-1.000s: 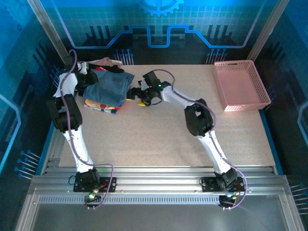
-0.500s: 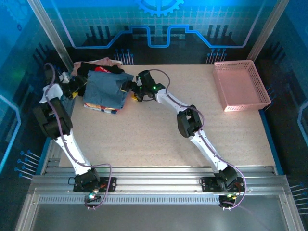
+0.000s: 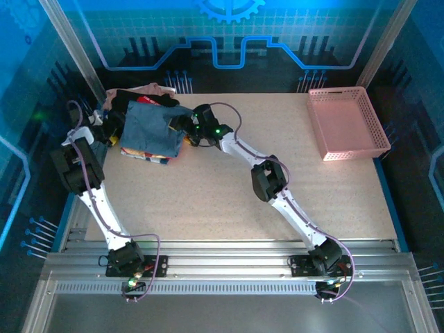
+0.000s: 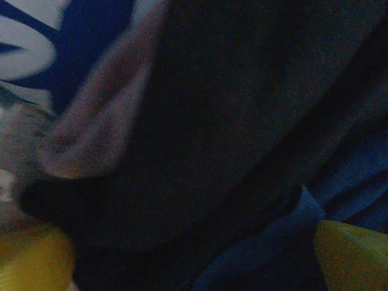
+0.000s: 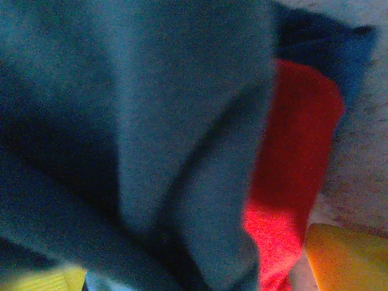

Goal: Fold and stack the t-shirts

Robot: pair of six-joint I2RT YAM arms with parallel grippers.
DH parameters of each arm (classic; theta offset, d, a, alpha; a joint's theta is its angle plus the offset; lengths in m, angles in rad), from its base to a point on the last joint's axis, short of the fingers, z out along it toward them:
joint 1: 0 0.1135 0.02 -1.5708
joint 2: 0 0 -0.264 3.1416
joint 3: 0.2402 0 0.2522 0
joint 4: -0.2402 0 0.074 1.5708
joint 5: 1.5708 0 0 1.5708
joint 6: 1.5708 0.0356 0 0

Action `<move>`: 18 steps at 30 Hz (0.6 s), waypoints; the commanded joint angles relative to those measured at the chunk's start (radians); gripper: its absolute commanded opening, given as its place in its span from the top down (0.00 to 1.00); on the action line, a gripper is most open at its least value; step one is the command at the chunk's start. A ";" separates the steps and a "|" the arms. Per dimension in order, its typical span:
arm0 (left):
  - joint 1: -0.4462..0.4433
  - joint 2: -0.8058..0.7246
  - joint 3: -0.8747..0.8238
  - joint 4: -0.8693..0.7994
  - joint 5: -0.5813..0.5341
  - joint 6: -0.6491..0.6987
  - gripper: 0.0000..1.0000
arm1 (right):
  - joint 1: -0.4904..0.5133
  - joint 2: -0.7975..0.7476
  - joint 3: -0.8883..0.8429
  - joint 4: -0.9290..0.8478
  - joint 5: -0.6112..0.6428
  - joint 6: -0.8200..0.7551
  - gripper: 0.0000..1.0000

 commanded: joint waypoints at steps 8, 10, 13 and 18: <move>-0.059 -0.013 -0.177 0.128 0.200 -0.079 0.05 | 0.052 0.047 -0.026 -0.094 -0.024 -0.017 0.09; -0.039 -0.053 -0.241 0.115 0.185 -0.049 0.05 | 0.048 0.027 -0.041 -0.114 -0.025 -0.037 0.09; -0.017 -0.108 -0.332 0.188 0.205 -0.081 0.05 | 0.042 0.014 -0.062 -0.132 -0.036 -0.043 0.09; -0.012 -0.180 -0.395 0.143 0.192 -0.036 0.03 | 0.039 0.005 -0.065 -0.163 -0.065 -0.053 0.09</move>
